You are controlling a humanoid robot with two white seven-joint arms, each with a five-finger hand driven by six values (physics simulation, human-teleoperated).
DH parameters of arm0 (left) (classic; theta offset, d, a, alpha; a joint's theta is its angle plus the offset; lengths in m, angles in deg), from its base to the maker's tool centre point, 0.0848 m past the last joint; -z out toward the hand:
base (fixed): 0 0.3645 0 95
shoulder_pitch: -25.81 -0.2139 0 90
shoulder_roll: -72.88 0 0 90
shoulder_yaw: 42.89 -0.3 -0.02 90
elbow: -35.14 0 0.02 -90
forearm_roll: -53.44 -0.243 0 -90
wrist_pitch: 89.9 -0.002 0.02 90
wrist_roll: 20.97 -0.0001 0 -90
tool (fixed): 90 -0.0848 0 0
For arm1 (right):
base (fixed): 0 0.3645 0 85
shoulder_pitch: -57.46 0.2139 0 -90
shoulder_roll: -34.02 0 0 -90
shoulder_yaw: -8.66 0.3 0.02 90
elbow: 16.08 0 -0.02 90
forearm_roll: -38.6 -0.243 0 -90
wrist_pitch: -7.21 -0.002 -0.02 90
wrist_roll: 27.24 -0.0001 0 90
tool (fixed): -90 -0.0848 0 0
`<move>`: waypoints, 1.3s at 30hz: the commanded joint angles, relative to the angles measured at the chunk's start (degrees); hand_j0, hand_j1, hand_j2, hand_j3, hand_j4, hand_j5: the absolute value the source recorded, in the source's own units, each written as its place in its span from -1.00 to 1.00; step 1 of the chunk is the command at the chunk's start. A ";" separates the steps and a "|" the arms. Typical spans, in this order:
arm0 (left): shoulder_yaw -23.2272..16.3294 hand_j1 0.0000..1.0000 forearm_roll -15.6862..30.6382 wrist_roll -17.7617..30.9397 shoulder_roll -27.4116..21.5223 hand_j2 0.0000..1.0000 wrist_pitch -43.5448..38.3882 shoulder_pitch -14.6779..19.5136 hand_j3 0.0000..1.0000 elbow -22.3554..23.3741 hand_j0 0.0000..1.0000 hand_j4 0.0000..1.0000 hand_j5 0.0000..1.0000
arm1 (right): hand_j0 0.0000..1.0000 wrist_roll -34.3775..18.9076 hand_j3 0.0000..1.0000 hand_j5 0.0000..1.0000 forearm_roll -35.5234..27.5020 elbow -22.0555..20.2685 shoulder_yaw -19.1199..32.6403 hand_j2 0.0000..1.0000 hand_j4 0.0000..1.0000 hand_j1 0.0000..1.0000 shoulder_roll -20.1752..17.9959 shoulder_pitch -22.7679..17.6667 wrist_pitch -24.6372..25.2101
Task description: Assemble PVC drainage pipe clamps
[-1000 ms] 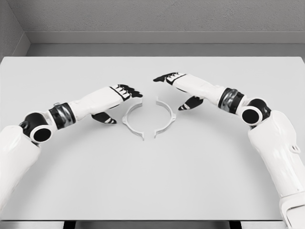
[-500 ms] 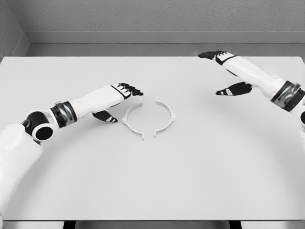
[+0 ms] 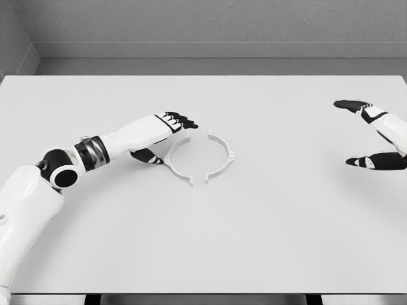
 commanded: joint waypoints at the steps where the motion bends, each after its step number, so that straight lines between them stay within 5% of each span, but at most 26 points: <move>1: 0.01 1.00 0.42 -0.03 0.13 1.00 -0.10 0.00 1.00 -0.04 1.00 1.00 1.00 | 1.00 0.05 1.00 1.00 -0.52 0.28 0.12 1.00 1.00 1.00 -0.25 -0.09 0.14; 39: -0.35 1.00 0.33 0.06 2.76 1.00 -0.10 0.00 1.00 -0.13 1.00 1.00 1.00 | 1.00 0.23 1.00 1.00 -0.61 -0.07 -0.23 1.00 1.00 1.00 0.19 0.53 0.14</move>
